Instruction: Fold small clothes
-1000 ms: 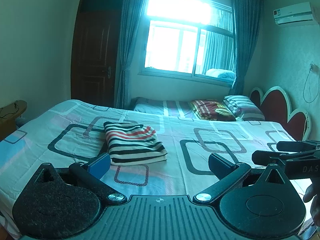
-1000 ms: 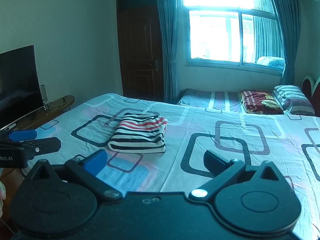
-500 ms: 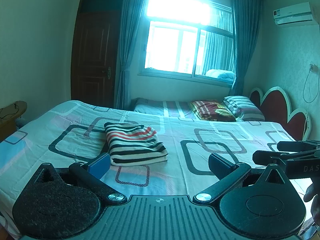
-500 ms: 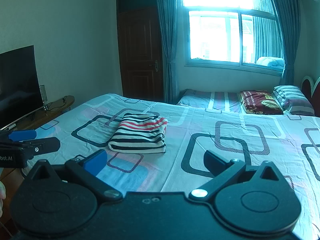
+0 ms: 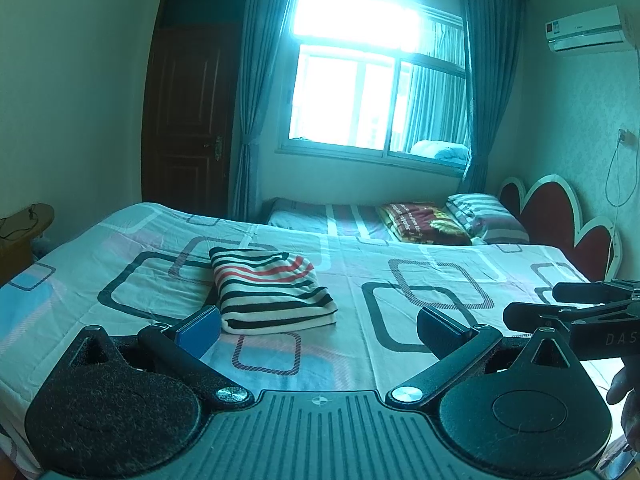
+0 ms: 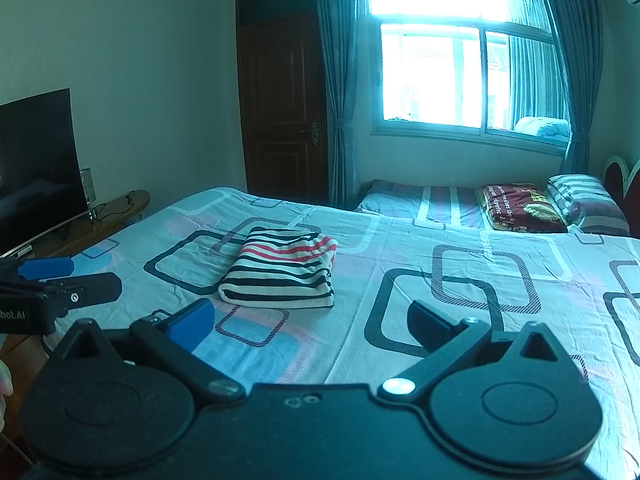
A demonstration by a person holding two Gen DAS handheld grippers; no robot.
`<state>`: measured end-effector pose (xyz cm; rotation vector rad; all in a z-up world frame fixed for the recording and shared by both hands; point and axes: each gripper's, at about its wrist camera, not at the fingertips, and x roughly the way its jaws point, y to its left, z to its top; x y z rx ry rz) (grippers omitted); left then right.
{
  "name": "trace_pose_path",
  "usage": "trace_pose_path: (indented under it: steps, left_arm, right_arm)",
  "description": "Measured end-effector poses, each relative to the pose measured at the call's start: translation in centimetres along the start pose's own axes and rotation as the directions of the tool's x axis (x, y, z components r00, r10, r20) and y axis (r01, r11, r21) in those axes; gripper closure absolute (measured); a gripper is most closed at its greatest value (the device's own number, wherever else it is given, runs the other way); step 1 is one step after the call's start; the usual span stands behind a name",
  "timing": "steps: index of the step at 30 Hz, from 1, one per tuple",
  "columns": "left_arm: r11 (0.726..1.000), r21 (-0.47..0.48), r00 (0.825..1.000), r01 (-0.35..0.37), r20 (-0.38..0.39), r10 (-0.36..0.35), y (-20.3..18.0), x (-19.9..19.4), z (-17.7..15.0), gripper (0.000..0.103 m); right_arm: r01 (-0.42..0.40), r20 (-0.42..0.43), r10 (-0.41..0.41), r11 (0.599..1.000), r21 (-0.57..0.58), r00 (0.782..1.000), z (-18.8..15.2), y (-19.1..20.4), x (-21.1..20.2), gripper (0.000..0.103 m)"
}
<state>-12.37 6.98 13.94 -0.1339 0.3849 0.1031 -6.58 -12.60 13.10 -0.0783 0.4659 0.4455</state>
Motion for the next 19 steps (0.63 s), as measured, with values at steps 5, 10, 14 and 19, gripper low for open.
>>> trace_pose_path:
  steps: [5, 10, 14, 19]
  left_arm:
    - [1.000, 0.001, 1.000, 0.008, 0.008, -0.008, 0.08, -0.17, 0.15, 0.000]
    - [1.000, 0.010, 1.000, 0.002, 0.012, -0.002, 0.11, -0.26, 0.14, 0.000]
    - [1.000, 0.007, 1.000, -0.011, 0.015, 0.010, 0.17, -0.24, 0.32, 0.000]
    - [1.000, 0.013, 1.000, -0.025, 0.001, 0.025, -0.04, -0.15, 0.48, 0.000]
  right_arm:
    - [-0.001, 0.004, 0.001, 1.000, -0.006, 1.000, 0.08, 0.12, 0.07, 0.001]
    - [-0.007, 0.012, 0.007, 1.000, -0.009, 1.000, 0.34, 0.10, 0.12, 0.001]
    - [-0.010, 0.010, 0.010, 1.000, -0.013, 1.000, 0.33, 0.19, 0.30, 0.001]
    - [-0.018, 0.009, 0.018, 1.000, -0.014, 1.000, 0.37, 0.18, 0.45, 0.001]
